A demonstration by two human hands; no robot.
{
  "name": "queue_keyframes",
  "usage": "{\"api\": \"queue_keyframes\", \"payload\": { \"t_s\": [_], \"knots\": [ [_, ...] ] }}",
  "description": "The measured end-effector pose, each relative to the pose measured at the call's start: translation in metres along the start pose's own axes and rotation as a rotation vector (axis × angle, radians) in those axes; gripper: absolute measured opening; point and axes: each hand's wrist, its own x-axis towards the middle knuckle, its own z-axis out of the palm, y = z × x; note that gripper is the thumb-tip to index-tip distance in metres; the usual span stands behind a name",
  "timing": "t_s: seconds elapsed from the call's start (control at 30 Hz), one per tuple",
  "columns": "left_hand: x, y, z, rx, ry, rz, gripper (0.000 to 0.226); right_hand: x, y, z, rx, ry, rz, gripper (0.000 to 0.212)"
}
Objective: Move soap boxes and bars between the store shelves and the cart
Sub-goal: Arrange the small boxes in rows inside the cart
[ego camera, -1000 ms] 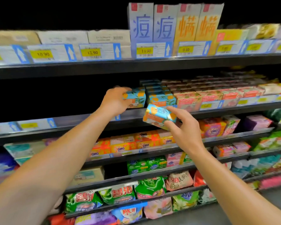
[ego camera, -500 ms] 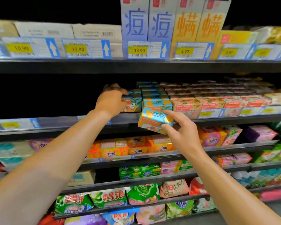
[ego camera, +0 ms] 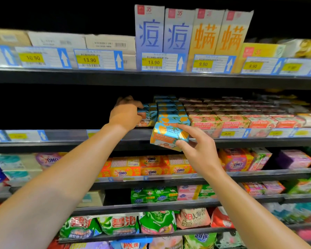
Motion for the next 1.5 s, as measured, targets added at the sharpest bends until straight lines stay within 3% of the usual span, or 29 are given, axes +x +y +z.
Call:
{"api": "queue_keyframes", "payload": {
  "t_s": [0.1,0.23,0.3,0.37,0.43,0.57,0.7,0.83,1.03,1.37,1.5],
  "knots": [
    [-0.007,0.004,-0.007,0.004,-0.027,-0.014,0.042,0.001,-0.002,0.001,-0.013,-0.013,-0.019,0.042],
    [-0.043,0.016,-0.036,-0.474,0.150,0.052,0.023,0.006,-0.010,0.003,-0.046,-0.032,-0.057,0.040],
    [-0.065,0.020,-0.050,-0.581,0.089,0.154,0.018,0.010,-0.016,0.006,-0.059,-0.024,-0.084,0.039],
    [-0.077,0.018,-0.053,-0.473,0.002,0.284,0.030,0.014,-0.023,0.010,-0.057,-0.019,-0.120,0.039],
    [-0.081,0.012,-0.050,-0.365,0.041,0.354,0.040,0.019,-0.031,0.015,-0.025,-0.020,-0.128,0.040],
    [-0.084,-0.001,-0.049,-0.404,0.213,0.338,0.041,0.023,-0.038,0.024,0.043,0.059,-0.116,0.047],
    [-0.077,-0.013,-0.052,-0.386,0.327,0.223,0.038,0.023,-0.025,0.027,-0.182,0.075,-0.109,0.059],
    [-0.056,-0.017,-0.048,-0.235,0.199,0.114,0.039,0.019,-0.011,0.031,-0.422,0.007,-0.095,0.062],
    [-0.042,-0.013,-0.032,-0.175,0.015,0.001,0.041,0.020,-0.008,0.034,-0.508,-0.009,-0.074,0.061],
    [-0.034,0.001,-0.022,-0.048,-0.001,-0.026,0.034,0.021,-0.007,0.034,-0.512,0.008,-0.084,0.059],
    [-0.026,0.007,-0.016,-0.045,-0.056,0.009,0.048,0.021,-0.005,0.037,-0.526,0.019,-0.093,0.059]
  ]
}}
